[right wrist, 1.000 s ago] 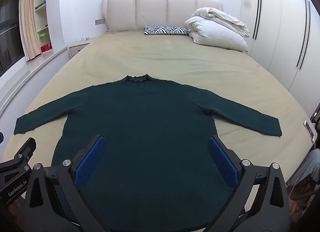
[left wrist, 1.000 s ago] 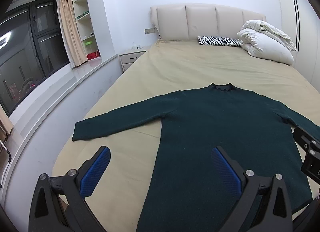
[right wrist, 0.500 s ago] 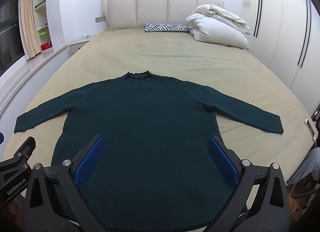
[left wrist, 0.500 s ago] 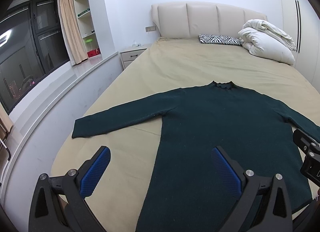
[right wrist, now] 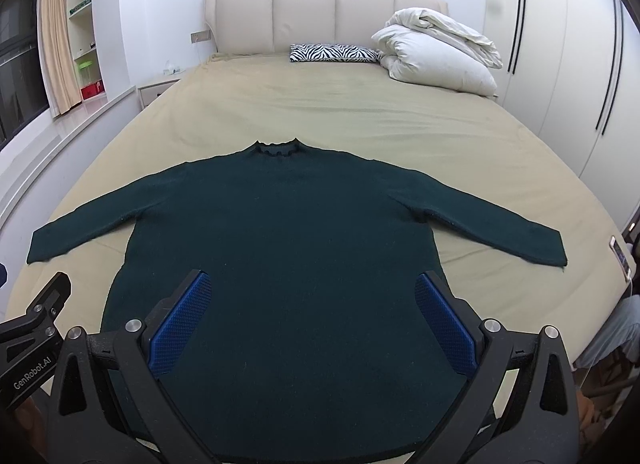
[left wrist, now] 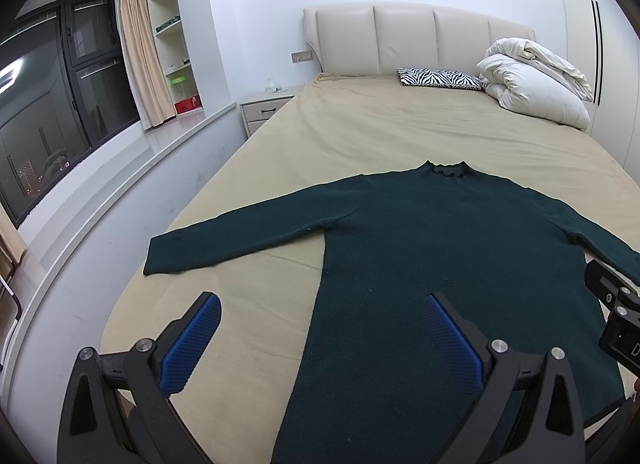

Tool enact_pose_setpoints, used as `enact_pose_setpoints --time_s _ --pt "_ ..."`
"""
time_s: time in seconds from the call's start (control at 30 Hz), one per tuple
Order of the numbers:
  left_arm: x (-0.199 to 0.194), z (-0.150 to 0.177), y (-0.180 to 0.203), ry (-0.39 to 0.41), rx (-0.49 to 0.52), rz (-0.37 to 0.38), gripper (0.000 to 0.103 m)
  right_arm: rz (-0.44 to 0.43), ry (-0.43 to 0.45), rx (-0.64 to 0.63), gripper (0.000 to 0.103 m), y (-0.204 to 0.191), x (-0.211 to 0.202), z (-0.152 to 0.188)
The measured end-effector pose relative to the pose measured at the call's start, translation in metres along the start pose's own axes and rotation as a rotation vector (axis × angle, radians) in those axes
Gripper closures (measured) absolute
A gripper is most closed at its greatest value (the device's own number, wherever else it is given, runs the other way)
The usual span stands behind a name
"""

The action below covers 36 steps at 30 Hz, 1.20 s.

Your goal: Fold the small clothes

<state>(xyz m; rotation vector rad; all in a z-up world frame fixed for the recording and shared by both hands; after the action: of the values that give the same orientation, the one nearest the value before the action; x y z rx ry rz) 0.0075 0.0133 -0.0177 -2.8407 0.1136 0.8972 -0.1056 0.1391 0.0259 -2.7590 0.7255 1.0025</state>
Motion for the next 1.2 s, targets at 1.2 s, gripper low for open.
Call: enact_pose_setpoints --time_s 1.2 --pt "0.002 0.011 0.0 -0.025 -0.006 0.011 0.0 0.008 -0.022 -0.007 0.0 0.0 0.009 0.003"
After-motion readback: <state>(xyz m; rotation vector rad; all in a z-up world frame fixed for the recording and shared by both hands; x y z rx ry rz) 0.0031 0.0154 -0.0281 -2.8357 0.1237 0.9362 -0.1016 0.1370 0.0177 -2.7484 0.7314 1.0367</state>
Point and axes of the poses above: each gripper's, at about its wrist camera, not at the fingertips, and x roughly the way its jaws point, y to its right, z to its underside, the point moved 1 cm from there along x, roughly the way its jaws point, and after that the axes turned 5 degrees about y, right-handed, at the moved point
